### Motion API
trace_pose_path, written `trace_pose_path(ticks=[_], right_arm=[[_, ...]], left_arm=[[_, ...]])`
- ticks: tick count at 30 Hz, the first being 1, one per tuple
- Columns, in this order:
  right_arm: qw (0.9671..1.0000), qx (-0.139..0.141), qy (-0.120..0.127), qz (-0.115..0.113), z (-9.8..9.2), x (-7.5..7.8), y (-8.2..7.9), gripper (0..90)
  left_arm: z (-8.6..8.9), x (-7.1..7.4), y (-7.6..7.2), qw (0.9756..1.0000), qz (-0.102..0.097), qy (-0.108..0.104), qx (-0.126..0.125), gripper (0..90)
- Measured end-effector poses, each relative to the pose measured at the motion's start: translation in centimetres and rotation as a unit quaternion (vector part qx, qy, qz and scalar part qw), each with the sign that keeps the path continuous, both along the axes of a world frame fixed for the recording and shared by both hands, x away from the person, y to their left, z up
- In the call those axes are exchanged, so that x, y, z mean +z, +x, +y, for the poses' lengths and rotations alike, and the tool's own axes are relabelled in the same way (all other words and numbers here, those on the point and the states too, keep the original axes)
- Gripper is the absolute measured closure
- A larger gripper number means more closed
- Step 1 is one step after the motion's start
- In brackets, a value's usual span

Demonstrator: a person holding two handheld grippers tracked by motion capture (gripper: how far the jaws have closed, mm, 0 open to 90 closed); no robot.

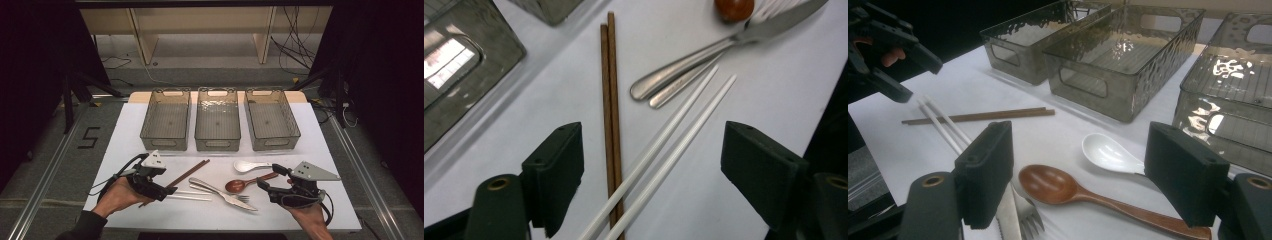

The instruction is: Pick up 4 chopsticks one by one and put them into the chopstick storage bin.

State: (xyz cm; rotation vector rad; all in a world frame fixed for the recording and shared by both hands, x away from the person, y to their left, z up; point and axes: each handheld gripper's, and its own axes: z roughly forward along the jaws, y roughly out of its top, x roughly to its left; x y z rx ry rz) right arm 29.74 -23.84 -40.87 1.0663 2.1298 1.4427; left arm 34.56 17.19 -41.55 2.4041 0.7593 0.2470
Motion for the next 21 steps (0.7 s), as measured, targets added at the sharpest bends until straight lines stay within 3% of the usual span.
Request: trace_pose_path(ticks=[3,7,10,13,17,21], right_arm=[[1.0000,0.000,-0.002,0.002,0.0,-0.1,0.1,28.5],[1.0000,-0.001,-0.001,0.006,0.0,-0.1,0.1,28.6],[1.0000,0.001,-0.002,0.006,0.0,-0.1,0.1,28.6],[1.0000,0.002,-0.005,0.006,0.1,-0.1,0.1,28.5],[1.0000,0.001,-0.004,0.008,0.0,-0.1,0.1,28.5],[0.9999,0.001,-0.003,0.010,0.0,-0.1,0.1,28.6]], left_arm=[[-0.3,-0.5,0.1,0.9990,0.013,0.040,-0.015,27.3],[-0.6,-1.0,0.0,0.9976,0.027,0.059,-0.025,30.5],[-0.7,-1.5,0.0,0.9947,0.045,0.085,-0.038,32.3],[-1.0,-1.8,-0.1,0.9923,0.048,0.108,-0.039,34.4],[-0.9,-1.9,0.0,0.9917,0.048,0.111,-0.044,39.5],[-1.0,-2.5,0.0,0.9890,0.054,0.125,-0.057,44.8]])
